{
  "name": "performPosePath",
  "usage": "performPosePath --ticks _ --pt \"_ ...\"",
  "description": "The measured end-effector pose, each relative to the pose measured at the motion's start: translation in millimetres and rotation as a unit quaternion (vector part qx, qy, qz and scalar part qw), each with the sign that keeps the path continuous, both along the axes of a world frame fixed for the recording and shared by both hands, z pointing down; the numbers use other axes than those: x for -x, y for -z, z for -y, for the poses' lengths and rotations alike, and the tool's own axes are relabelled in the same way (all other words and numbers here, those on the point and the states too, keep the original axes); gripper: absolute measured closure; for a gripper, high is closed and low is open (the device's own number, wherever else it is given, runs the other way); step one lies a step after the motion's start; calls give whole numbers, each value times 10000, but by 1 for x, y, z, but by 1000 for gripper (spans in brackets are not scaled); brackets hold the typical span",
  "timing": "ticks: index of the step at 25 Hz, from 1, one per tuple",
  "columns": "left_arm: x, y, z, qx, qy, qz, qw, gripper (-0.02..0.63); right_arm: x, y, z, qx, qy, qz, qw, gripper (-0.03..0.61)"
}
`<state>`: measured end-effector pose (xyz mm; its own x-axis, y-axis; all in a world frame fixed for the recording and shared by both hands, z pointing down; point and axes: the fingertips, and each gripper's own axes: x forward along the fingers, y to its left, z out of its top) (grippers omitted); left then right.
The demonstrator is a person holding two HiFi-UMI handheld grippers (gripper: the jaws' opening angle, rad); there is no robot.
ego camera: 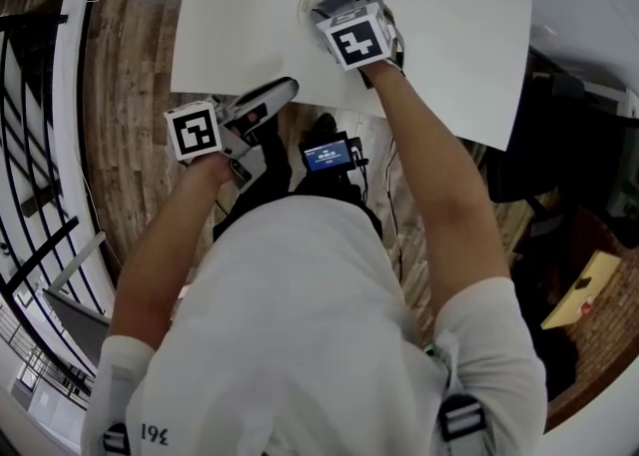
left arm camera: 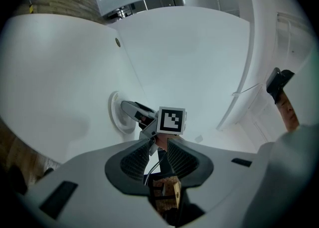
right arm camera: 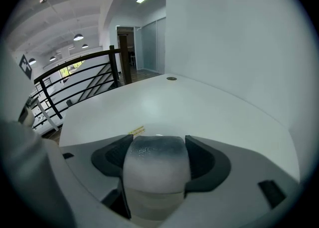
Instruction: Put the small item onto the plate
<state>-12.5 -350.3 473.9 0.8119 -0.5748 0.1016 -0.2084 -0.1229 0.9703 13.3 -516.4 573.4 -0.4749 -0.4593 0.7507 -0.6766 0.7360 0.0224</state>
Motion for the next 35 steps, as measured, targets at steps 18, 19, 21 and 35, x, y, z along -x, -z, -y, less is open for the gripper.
performPosePath --ticks 18,19,21,35 --pt "6 -1 -12 55 34 53 10000 503 -13 -24 -5 272 -539 -13 9982 261" --pt "6 -2 -12 66 31 60 10000 503 -13 -24 -6 287 -549 -1 9981 261" --pt "5 -2 -13 66 15 70 10000 503 -13 -24 -5 282 -542 11 9981 261" --pt "5 2 -16 15 69 32 10000 503 -15 -27 -12 663 -494 184 9964 261"
